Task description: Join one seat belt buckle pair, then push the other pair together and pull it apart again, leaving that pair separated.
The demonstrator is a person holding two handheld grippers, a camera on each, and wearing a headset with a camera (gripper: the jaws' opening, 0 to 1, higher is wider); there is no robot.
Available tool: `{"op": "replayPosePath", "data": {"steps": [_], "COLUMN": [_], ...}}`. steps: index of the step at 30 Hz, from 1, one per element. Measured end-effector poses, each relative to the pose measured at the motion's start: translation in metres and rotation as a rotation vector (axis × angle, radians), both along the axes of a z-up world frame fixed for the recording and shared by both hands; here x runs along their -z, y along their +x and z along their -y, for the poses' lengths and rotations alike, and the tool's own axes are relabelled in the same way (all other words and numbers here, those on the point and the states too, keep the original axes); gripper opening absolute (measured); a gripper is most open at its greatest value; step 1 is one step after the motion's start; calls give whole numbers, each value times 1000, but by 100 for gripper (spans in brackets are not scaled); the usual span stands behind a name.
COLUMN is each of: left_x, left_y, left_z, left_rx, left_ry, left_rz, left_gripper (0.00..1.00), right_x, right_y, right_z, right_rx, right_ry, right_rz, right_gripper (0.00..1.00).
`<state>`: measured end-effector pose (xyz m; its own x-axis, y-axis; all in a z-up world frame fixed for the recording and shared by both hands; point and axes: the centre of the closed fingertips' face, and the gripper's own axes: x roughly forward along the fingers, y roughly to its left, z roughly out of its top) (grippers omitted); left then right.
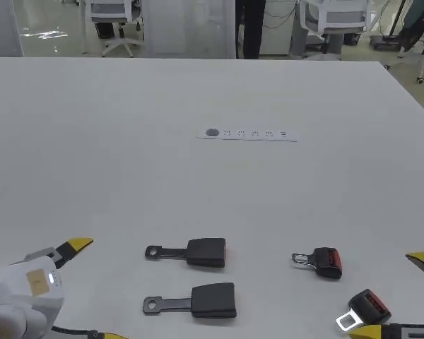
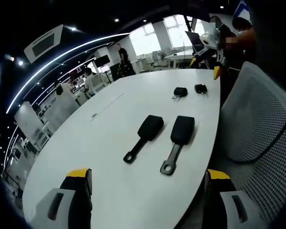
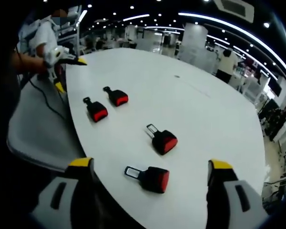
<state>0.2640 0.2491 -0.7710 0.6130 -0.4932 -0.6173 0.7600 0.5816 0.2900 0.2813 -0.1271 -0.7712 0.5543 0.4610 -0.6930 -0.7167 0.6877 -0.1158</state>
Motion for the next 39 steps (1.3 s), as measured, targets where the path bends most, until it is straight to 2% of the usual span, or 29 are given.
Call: {"op": "replayPosePath", "data": {"steps": [15, 19, 22, 26, 29, 31, 34, 39], "left_x": [-10, -11, -17, -19, -19, -20, -23, -24], "left_y": [2, 2, 4, 4, 4, 4, 5, 7], "left_z": [2, 4, 4, 6, 6, 6, 5, 3], "left_rx": [-22, -24, -43, -53, -57, -61, -73, -88], "left_ry": [-45, -59, -105, -132, -135, -145, -162, -175], "left_rz": [21, 16, 22, 13, 11, 11, 11, 12], "left_gripper": [100, 100, 100, 100, 100, 100, 100, 100], "right_x": [1, -2, -2, 0, 0, -1, 1, 5], "right_y": [-2, -2, -4, -7, -8, -7, -8, -10], "right_z": [-4, -3, -2, -1, -1, 1, 5, 14], "right_rx": [-15, 1, 6, 9, 30, 31, 18, 42], "right_ry": [-2, 22, 35, 37, 86, 96, 93, 100], "right_rz": [-9, -5, -4, -10, -20, -12, 9, -4], "right_gripper": [100, 99, 99, 98, 98, 98, 98, 97]}}
